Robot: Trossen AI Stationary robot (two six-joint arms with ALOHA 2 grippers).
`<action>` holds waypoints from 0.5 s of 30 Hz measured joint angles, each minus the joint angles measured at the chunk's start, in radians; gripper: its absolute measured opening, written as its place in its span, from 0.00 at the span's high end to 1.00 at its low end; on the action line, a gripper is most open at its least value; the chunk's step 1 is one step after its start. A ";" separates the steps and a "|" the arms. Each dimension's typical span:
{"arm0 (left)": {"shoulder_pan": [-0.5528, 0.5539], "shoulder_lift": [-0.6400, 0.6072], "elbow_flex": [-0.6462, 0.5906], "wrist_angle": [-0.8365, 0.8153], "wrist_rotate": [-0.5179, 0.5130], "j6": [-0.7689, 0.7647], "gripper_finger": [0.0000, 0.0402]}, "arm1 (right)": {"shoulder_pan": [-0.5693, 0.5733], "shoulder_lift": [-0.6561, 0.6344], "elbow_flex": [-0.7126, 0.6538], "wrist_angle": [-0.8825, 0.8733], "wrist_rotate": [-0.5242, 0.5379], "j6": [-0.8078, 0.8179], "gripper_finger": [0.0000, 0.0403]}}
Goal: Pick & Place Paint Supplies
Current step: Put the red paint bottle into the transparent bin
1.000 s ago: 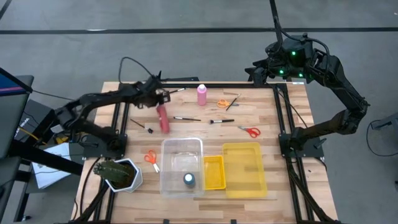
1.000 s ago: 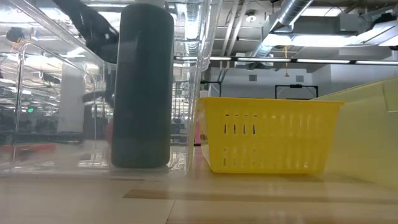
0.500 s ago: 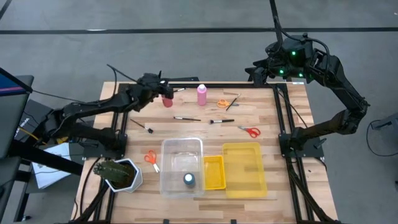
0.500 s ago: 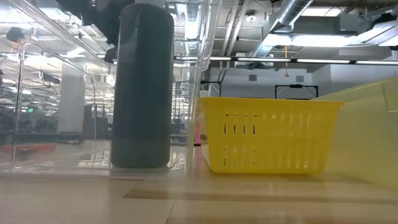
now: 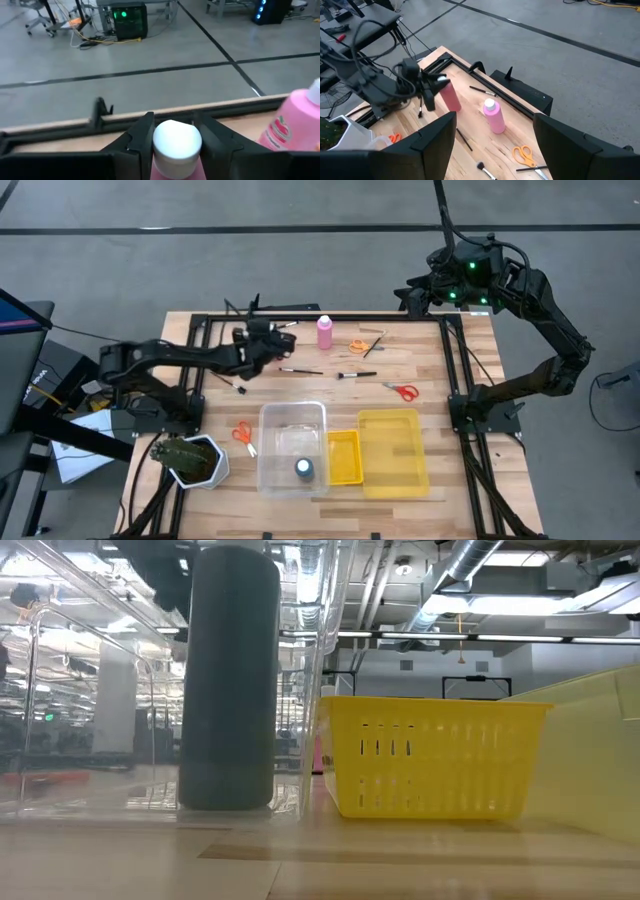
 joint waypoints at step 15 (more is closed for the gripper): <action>-0.030 0.082 0.000 0.084 -0.048 -0.037 0.72 | 0.001 0.000 0.000 0.000 0.000 0.017 0.35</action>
